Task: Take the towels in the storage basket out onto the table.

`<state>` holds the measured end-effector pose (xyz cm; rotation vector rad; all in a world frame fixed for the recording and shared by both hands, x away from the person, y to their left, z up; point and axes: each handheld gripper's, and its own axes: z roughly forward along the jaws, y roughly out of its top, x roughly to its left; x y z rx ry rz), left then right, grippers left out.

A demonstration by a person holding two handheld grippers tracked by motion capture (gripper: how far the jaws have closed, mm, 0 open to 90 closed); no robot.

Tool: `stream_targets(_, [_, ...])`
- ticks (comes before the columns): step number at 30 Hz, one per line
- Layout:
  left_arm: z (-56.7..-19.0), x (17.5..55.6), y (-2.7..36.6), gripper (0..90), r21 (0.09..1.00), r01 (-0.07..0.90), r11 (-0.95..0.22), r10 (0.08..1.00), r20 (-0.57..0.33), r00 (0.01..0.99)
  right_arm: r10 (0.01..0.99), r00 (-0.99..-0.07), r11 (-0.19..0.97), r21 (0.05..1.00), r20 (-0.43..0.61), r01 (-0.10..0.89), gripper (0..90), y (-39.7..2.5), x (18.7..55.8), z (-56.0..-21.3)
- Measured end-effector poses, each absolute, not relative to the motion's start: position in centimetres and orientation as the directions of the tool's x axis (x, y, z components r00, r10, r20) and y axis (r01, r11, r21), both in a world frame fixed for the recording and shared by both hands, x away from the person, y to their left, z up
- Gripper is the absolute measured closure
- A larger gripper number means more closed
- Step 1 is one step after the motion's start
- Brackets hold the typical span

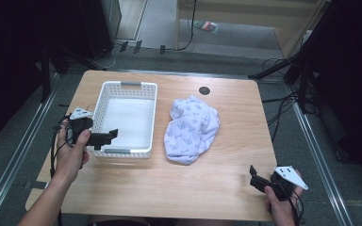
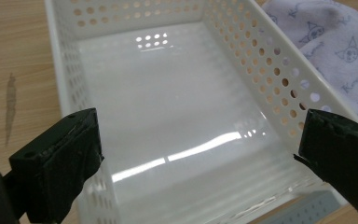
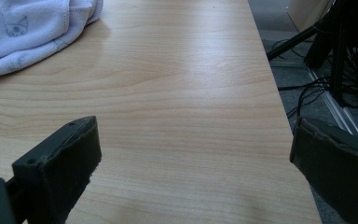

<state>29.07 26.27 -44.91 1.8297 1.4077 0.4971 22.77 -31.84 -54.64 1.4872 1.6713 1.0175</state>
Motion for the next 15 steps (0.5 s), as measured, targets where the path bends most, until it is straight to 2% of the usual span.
stream_targets(15, [-47.2, 25.1, 31.9, 0.0, 0.807, 0.591, -0.009, 0.959, -0.161, 0.234, 0.993, -0.12, 0.043, 0.878, 0.016, 0.477, 2.0, -31.9, 22.8, -54.6])
